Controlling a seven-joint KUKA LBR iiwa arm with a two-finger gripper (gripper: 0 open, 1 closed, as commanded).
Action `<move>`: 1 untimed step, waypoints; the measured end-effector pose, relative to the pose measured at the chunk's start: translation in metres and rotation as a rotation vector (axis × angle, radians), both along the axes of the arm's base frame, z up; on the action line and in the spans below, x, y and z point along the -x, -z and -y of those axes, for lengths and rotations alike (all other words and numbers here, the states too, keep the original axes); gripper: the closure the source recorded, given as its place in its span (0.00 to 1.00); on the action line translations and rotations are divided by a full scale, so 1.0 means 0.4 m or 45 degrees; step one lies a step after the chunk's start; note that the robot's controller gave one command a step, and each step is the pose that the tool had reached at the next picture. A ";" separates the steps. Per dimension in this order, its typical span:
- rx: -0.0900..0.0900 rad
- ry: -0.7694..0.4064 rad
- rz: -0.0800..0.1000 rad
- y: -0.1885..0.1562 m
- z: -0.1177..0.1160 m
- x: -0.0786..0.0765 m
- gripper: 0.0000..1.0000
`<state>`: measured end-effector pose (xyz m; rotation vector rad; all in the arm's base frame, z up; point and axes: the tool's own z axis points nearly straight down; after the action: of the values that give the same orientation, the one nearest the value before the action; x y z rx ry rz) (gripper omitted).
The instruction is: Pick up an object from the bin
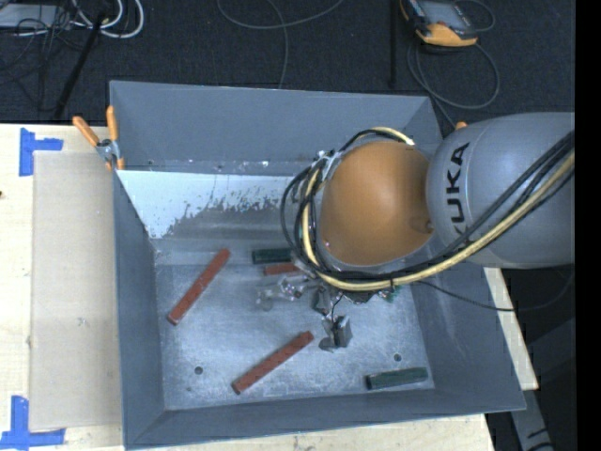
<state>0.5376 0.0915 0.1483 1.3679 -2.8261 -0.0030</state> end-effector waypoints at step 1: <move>-0.002 -0.570 -0.006 0.203 -0.021 0.091 0.00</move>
Offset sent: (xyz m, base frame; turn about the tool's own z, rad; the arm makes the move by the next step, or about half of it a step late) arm -0.0342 0.0081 -0.0783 -0.4489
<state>0.5011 0.1000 0.0670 1.9584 -2.4496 -0.0078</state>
